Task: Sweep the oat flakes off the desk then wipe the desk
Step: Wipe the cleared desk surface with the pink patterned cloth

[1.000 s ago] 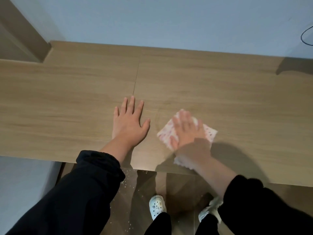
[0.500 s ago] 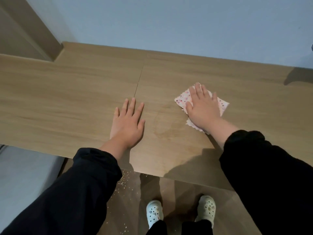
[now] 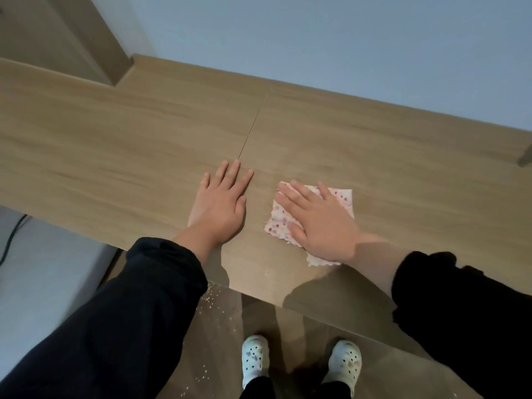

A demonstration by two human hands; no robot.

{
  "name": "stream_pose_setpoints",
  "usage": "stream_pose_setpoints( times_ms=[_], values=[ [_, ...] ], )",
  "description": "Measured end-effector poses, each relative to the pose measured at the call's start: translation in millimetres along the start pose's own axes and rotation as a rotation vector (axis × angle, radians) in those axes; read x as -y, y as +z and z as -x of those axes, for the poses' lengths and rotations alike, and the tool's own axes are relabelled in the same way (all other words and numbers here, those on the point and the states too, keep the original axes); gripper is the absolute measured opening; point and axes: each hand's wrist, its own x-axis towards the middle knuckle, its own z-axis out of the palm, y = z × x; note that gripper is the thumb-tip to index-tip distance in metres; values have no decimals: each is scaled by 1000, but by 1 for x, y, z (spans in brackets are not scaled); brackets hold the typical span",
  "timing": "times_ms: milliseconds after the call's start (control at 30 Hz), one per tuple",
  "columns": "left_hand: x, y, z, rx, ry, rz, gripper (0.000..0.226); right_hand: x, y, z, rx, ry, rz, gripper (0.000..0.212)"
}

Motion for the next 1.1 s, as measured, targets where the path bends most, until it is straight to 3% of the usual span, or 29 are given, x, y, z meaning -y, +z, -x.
stream_pose_setpoints(
  times_ms=[67, 167, 233, 433, 633, 733, 833, 933, 1033, 1100],
  values=[
    [-1, 0, 1, 4, -4, -18, 56, 14, 4, -6, -43, 35, -31, 68],
    [-2, 1, 1, 17, -5, -38, 56, 38, 27, 28, 21, -195, 28, 61],
    [-1, 2, 2, 15, -13, -41, 56, 32, 27, 40, 8, -241, 41, 61],
    [-2, 3, 2, 16, -17, -49, 55, 13, 11, 17, -79, 73, -58, 66],
    [-1, 5, 2, 5, -8, -53, 55, 2, 42, 75, -182, -46, 60, 54],
    [-1, 6, 0, -15, -14, -39, 55, -9, 37, 77, -121, -57, 54, 75],
    [1, 7, 0, -30, -10, -28, 58, -2, 18, 76, -202, 47, -26, 61],
    [1, 7, 0, -23, -16, -18, 64, 4, 12, 92, -248, 163, -103, 66],
    [1, 8, 0, -23, -18, -10, 64, 11, 26, 113, -137, 166, -41, 76],
    [1, 8, 0, -27, -19, -4, 63, 13, 34, 117, -149, 145, -31, 65]
  ],
)
